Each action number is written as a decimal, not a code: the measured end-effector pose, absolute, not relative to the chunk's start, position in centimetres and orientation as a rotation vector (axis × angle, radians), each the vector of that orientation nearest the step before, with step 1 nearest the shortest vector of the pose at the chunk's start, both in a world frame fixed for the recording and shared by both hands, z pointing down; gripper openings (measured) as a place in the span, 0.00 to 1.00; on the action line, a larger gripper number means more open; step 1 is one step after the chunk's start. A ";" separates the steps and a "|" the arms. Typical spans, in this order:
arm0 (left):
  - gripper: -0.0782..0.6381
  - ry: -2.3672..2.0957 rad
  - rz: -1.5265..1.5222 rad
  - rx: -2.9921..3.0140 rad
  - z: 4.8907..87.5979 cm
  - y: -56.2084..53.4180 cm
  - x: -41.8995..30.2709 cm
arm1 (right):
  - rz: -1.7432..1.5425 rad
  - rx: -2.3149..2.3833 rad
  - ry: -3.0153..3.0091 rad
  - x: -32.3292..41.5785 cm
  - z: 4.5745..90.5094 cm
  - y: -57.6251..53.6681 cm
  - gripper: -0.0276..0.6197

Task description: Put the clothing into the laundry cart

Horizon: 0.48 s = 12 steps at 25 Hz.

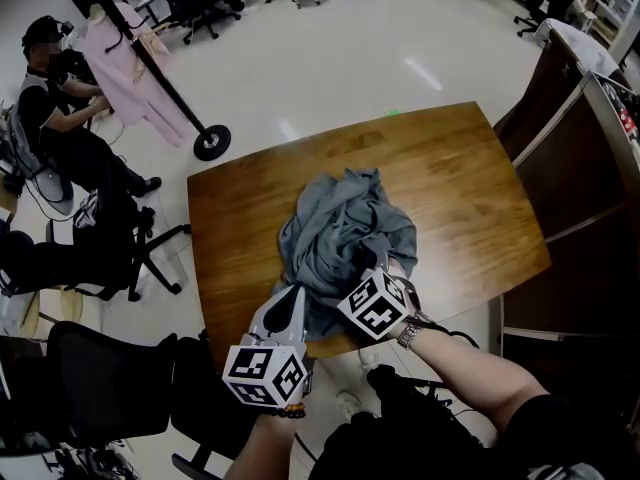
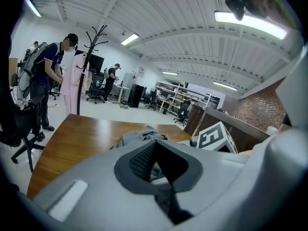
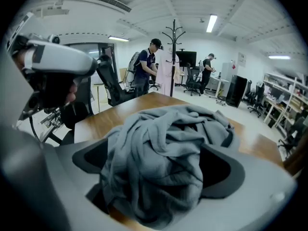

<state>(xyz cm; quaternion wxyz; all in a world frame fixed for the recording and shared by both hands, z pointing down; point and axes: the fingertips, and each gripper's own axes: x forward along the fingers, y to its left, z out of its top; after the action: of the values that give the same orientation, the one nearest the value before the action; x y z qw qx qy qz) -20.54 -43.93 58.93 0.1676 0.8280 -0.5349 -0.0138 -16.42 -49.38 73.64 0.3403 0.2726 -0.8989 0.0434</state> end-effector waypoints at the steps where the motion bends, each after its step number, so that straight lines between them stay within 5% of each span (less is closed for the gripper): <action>1: 0.11 -1.528 -0.033 2.342 59.6 -44.5 -20.9 | 0.108 0.700 -2.321 -16.7 74.7 -50.1 0.95; 12: 0.11 -1.544 0.018 2.266 64.9 -49.5 -22.4 | 0.109 0.641 -2.175 -18.3 83.5 -54.4 0.95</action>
<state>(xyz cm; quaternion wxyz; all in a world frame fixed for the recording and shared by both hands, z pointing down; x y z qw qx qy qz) -22.42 -49.45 64.90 0.1983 0.8099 -0.5519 0.0064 -18.32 -54.41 83.51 0.4219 0.2559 -0.8687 0.0436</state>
